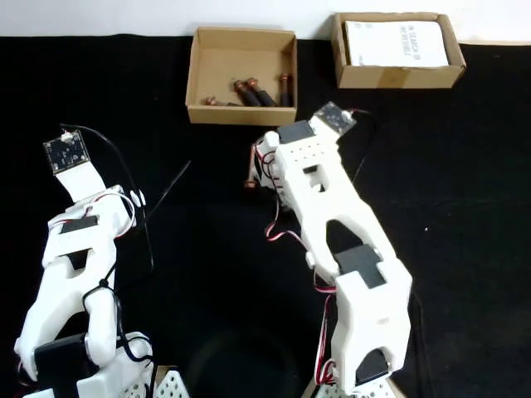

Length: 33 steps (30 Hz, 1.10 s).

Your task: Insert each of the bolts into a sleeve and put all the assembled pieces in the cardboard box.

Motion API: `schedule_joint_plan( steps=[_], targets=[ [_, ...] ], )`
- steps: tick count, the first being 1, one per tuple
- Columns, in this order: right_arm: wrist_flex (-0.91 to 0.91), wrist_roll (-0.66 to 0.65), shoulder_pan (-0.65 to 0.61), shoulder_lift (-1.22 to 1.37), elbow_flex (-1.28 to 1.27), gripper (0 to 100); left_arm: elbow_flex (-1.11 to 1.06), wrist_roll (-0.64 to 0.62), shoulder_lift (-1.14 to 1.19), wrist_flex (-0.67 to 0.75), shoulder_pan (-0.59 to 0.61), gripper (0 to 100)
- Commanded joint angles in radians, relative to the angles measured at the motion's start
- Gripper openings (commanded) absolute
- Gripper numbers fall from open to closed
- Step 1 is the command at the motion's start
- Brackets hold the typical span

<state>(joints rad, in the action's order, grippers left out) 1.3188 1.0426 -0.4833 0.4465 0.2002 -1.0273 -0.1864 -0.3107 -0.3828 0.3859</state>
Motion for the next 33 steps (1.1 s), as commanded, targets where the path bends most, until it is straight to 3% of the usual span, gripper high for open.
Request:
schedule_joint_plan(
  steps=[1,18,27,33],
  targets=[
    [-0.005,0.014,-0.007,0.048,0.096,27.8,0.041,-0.002,-0.004,0.015,-0.015,12],
    [0.004,0.009,0.094,0.352,0.308,27.6,0.041,0.0,-0.004,0.015,-0.015,12],
    [0.068,-0.032,0.093,0.357,0.308,2.7,0.041,0.0,-0.004,0.015,-0.015,12],
    [0.153,-0.051,0.099,0.354,0.314,1.2,0.041,0.0,-0.004,0.015,-0.015,12]
  ],
)
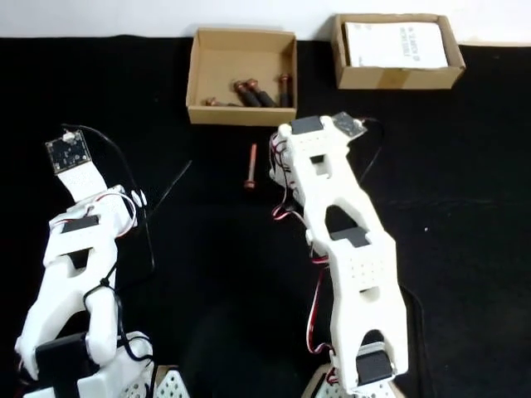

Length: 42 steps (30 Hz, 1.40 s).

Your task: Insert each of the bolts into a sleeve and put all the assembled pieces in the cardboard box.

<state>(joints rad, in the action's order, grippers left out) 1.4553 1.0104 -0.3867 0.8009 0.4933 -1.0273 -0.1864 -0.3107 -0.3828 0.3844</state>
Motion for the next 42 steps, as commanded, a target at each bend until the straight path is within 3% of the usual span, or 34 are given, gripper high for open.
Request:
schedule_joint_plan(
  steps=[1,8,16,19,22,27,42],
  targets=[
    [0.022,-0.026,0.001,-0.002,0.021,1.2,0.041,0.0,-0.004,0.015,-0.013,12],
    [0.036,-0.16,0.002,-0.004,0.021,0.9,0.041,0.0,-0.004,0.014,-0.013,12],
    [0.058,-0.721,-0.027,0.002,0.021,1.2,0.041,0.0,-0.004,0.012,-0.015,12],
    [0.056,-0.855,-0.025,0.005,0.013,1.9,0.041,0.0,-0.004,0.012,-0.015,12],
    [0.062,-0.939,-0.022,0.005,0.012,9.9,0.041,0.0,-0.004,0.012,-0.015,12],
    [0.064,-1.013,-0.033,0.005,0.012,25.8,0.041,0.0,-0.004,0.012,-0.015,12],
    [0.079,-1.013,-0.031,0.007,-0.094,25.9,0.041,0.0,-0.004,0.012,-0.015,12]
  ],
)
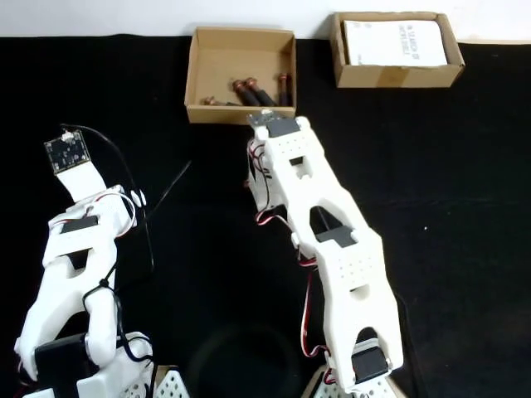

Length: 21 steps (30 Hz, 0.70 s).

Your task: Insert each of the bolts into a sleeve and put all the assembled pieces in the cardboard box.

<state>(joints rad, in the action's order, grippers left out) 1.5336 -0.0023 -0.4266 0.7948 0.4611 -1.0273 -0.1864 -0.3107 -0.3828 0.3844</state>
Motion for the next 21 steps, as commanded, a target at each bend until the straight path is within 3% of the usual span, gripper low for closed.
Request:
schedule_joint_plan(
  steps=[1,10,16,21],
  targets=[
    [-0.013,0.0,0.01,0.013,-0.082,25.7,0.041,0.0,-0.004,0.012,-0.015,12],
    [-0.136,0.002,0.044,0.012,-0.159,0.5,0.042,0.0,-0.004,0.011,-0.015,12],
    [-0.113,0.002,0.051,0.001,-0.157,0.8,0.042,0.0,-0.004,0.011,-0.015,12],
    [0.076,0.002,0.094,-0.05,-0.074,0.8,0.042,0.0,-0.004,0.009,-0.015,12]
  ],
)
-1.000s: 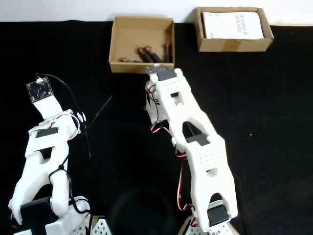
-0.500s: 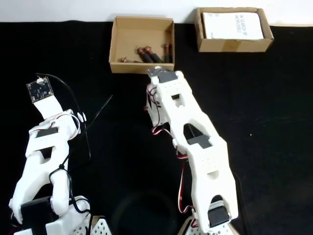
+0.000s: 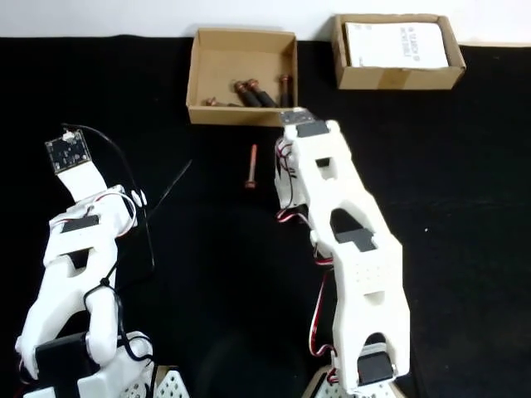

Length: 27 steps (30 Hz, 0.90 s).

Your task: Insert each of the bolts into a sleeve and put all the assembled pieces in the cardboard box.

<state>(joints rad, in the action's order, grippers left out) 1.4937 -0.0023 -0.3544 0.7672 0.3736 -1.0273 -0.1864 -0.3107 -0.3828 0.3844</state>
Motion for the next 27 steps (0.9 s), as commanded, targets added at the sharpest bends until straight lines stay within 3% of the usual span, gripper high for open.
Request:
schedule_joint_plan(
  steps=[1,6,12,18,27],
  targets=[
    [0.15,0.002,0.039,-0.051,0.031,0.8,0.042,0.0,-0.004,0.009,-0.015,12],
    [0.223,-0.058,0.128,-0.274,0.056,0.8,0.062,-0.008,-0.013,-0.043,-0.021,12],
    [0.229,-0.368,0.166,-0.51,-0.125,0.8,0.475,-0.046,0.012,-0.505,-0.166,12],
    [0.091,-0.342,0.199,-0.745,-0.45,0.8,0.791,-0.044,0.185,-0.664,-0.386,12],
    [-0.242,-0.344,0.26,-1.383,-1.152,0.8,1.127,-0.044,0.507,-0.71,-0.567,12]
  ],
)
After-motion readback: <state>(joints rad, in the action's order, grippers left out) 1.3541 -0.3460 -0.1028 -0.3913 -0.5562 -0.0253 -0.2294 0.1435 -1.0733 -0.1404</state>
